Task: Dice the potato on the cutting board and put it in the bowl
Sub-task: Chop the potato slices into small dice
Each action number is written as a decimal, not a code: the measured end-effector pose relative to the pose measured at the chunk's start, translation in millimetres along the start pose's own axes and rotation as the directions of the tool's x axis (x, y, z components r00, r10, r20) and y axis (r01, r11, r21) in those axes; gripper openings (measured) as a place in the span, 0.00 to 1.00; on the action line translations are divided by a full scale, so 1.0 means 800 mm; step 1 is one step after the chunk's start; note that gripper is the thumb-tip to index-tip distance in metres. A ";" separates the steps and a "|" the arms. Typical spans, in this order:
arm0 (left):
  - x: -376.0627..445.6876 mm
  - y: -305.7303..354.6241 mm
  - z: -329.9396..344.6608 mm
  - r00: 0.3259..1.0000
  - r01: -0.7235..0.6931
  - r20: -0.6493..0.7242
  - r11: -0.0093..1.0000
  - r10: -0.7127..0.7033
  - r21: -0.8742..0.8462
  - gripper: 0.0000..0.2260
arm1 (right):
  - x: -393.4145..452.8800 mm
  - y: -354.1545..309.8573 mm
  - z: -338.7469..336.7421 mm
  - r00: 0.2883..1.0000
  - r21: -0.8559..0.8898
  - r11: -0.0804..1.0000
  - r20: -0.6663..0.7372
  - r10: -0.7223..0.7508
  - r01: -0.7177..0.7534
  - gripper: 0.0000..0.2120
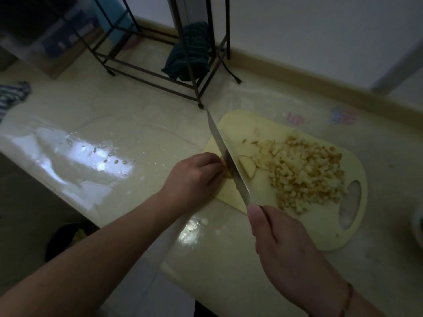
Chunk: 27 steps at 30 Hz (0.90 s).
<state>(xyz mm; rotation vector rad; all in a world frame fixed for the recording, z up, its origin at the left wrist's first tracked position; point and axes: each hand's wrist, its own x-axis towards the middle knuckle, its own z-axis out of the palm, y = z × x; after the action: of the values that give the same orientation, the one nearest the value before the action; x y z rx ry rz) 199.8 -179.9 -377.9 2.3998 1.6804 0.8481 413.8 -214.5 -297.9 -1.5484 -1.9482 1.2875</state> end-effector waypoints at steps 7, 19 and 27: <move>0.004 0.002 -0.004 1.000 0.015 0.006 1.000 -0.015 -0.025 0.06 | -0.005 0.003 0.000 1.000 -0.006 1.000 -0.013 0.000 0.000 0.25; 0.004 -0.002 -0.005 1.000 -0.009 0.003 0.998 0.009 -0.066 0.10 | 0.034 0.005 0.015 0.996 -0.047 0.996 0.058 0.074 -0.071 0.22; 0.001 -0.002 -0.004 1.000 -0.015 0.016 0.997 0.016 -0.070 0.10 | 0.039 0.019 0.013 0.993 0.014 0.997 0.086 0.075 -0.076 0.24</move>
<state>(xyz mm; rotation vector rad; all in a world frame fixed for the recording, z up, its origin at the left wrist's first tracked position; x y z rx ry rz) 196.7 -179.6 -375.5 2.3702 1.6014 0.8715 404.3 -191.1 -323.5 -1.5975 -1.9414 1.4194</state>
